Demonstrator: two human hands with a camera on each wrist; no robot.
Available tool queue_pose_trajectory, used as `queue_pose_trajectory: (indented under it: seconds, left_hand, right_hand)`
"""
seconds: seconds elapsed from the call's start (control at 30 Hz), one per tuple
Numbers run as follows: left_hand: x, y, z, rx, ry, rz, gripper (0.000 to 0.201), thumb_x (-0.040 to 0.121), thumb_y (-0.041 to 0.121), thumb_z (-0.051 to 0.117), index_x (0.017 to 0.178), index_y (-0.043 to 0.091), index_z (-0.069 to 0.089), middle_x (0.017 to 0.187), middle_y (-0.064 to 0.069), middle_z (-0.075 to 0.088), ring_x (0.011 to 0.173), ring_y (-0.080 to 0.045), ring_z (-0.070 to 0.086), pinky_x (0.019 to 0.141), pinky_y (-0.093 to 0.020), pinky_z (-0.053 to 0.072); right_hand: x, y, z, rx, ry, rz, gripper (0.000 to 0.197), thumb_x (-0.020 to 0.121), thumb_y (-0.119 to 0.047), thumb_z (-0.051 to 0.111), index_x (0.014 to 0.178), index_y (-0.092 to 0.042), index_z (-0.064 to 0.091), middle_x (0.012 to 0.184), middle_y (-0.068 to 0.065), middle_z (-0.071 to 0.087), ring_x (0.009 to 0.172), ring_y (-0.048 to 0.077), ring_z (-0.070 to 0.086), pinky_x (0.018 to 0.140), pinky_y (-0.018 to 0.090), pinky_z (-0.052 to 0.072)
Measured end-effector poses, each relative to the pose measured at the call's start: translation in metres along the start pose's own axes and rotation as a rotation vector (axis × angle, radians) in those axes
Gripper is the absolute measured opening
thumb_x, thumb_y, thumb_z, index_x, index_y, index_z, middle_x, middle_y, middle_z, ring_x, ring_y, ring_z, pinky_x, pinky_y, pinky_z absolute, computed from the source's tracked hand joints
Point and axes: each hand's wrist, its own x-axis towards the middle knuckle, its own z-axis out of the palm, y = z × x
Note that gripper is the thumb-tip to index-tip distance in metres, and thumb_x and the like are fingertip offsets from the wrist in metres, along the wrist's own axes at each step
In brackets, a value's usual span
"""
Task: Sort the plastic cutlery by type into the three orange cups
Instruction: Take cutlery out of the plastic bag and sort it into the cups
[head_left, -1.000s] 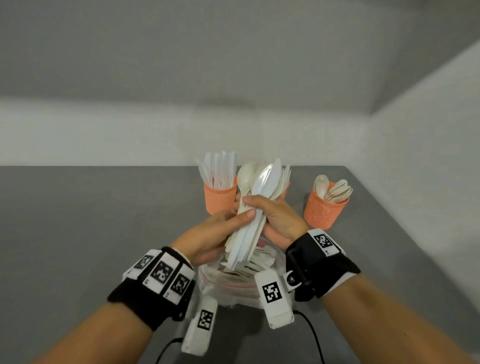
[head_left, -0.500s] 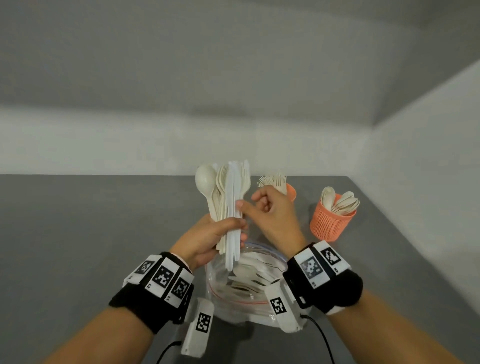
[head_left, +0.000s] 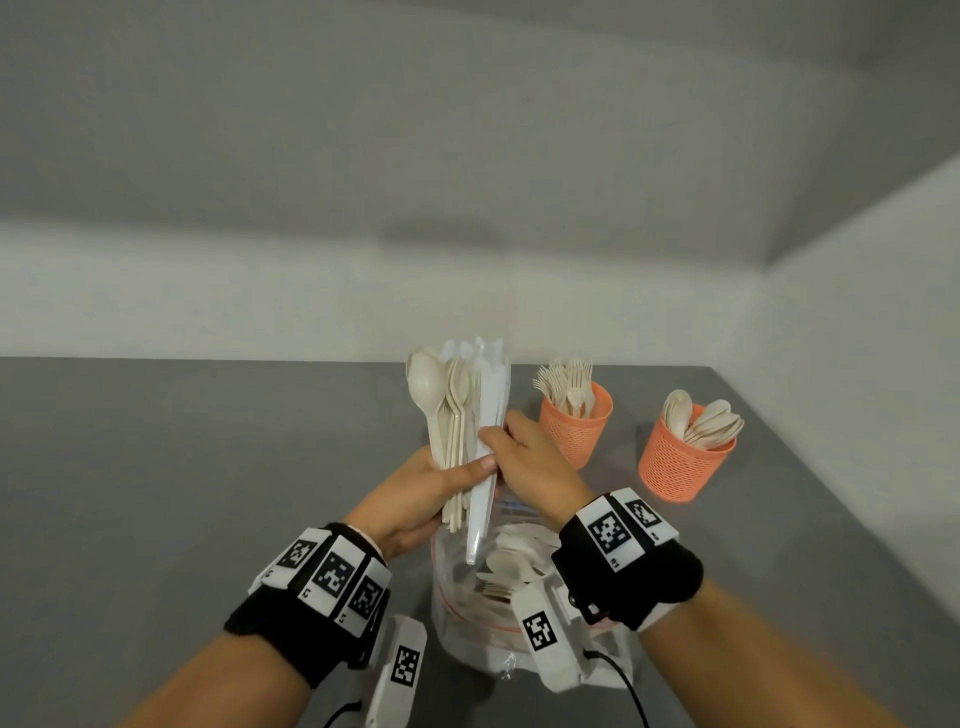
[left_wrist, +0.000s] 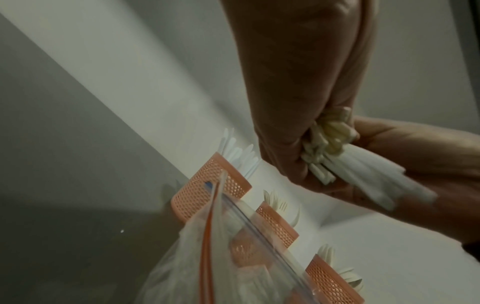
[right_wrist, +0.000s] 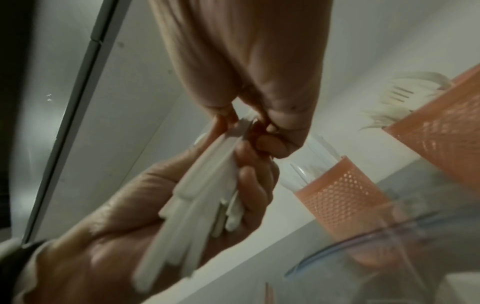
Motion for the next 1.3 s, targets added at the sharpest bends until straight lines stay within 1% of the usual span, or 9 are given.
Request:
queue_pose_trajectory:
  seconds: [0.13,0.23,0.3,0.4,0.5,0.63,0.83,1.13,1.3]
  left_hand:
    - [0.001,0.003,-0.009,-0.064,0.083,-0.003,0.024,0.091,0.013,0.053,0.111,0.004,0.062,0.085,-0.008,0.072,0.074,-0.015,0.070,0.059,-0.025,0.056]
    - [0.003,0.006,-0.017,-0.107,0.144,-0.015,0.014,0.088,0.009,0.056,0.098,0.002,0.063,0.073,-0.006,0.070,0.062,-0.014,0.067,0.057,-0.025,0.056]
    - [0.004,0.007,-0.018,-0.104,0.160,-0.035,0.006,0.086,0.009,0.058,0.089,0.004,0.058,0.064,-0.004,0.061,0.047,-0.012,0.058,0.047,-0.024,0.052]
    - [0.004,0.009,-0.016,-0.069,0.141,-0.022,0.005,0.089,0.007,0.054,0.093,0.007,0.058,0.061,-0.004,0.057,0.043,-0.012,0.054,0.045,-0.024,0.050]
    - [0.002,0.011,-0.011,-0.024,0.069,-0.034,0.007,0.089,0.008,0.053,0.086,0.010,0.059,0.053,0.000,0.054,0.041,-0.010,0.050,0.045,-0.024,0.047]
    - [0.001,0.011,-0.012,0.003,-0.003,-0.063,0.031,0.088,0.010,0.055,0.061,0.021,0.067,0.041,0.006,0.047,0.036,-0.007,0.042,0.045,-0.023,0.046]
    - [0.001,0.016,-0.008,0.025,-0.081,-0.137,0.019,0.072,0.016,0.056,0.066,0.015,0.074,0.039,0.001,0.046,0.032,-0.009,0.042,0.047,-0.025,0.050]
    - [0.005,0.019,-0.018,0.011,-0.041,-0.170,0.030,0.081,0.023,0.053,0.064,0.010,0.074,0.055,-0.004,0.065,0.042,-0.013,0.058,0.052,-0.027,0.054]
    - [0.010,0.021,-0.017,-0.007,0.029,-0.159,0.029,0.092,0.023,0.047,0.086,0.003,0.068,0.065,-0.007,0.071,0.049,-0.016,0.064,0.055,-0.028,0.057]
  right_hand:
    - [0.001,0.000,0.003,0.433,0.033,0.087,0.020,0.097,-0.017,0.038,0.106,-0.011,0.055,0.107,0.012,0.065,0.100,0.023,0.063,0.090,0.039,0.052]
    - [0.006,-0.008,-0.004,0.751,0.060,0.073,0.014,0.098,-0.009,0.034,0.096,-0.005,0.047,0.083,0.014,0.064,0.072,0.023,0.065,0.064,0.037,0.056]
    - [0.012,-0.010,-0.011,0.784,0.069,0.058,0.012,0.097,-0.009,0.035,0.088,-0.010,0.043,0.070,0.007,0.051,0.050,0.016,0.049,0.047,0.027,0.041]
    - [0.018,-0.007,-0.011,0.633,0.012,0.051,0.006,0.094,-0.013,0.047,0.088,-0.012,0.048,0.056,-0.001,0.042,0.039,0.008,0.030,0.036,0.020,0.025]
    - [0.016,-0.004,-0.004,0.540,-0.056,0.097,0.010,0.092,-0.011,0.054,0.100,-0.008,0.057,0.055,0.002,0.047,0.033,0.004,0.032,0.031,0.015,0.030]
    - [0.018,-0.005,-0.003,0.585,-0.190,0.126,0.031,0.093,-0.019,0.053,0.064,-0.009,0.046,0.059,0.007,0.035,0.032,0.004,0.032,0.032,0.016,0.024]
    - [0.019,-0.006,-0.006,0.612,-0.209,0.112,0.028,0.091,-0.016,0.056,0.065,-0.008,0.047,0.059,0.008,0.041,0.036,0.006,0.034,0.033,0.015,0.031]
    - [0.023,-0.006,-0.001,0.560,-0.064,-0.007,0.011,0.088,-0.014,0.061,0.092,-0.005,0.056,0.048,-0.002,0.049,0.038,0.011,0.036,0.037,0.020,0.035]
    - [0.026,-0.006,0.003,0.370,0.252,-0.197,0.026,0.077,-0.012,0.073,0.099,-0.012,0.058,0.069,0.009,0.060,0.063,0.020,0.060,0.064,0.035,0.051]
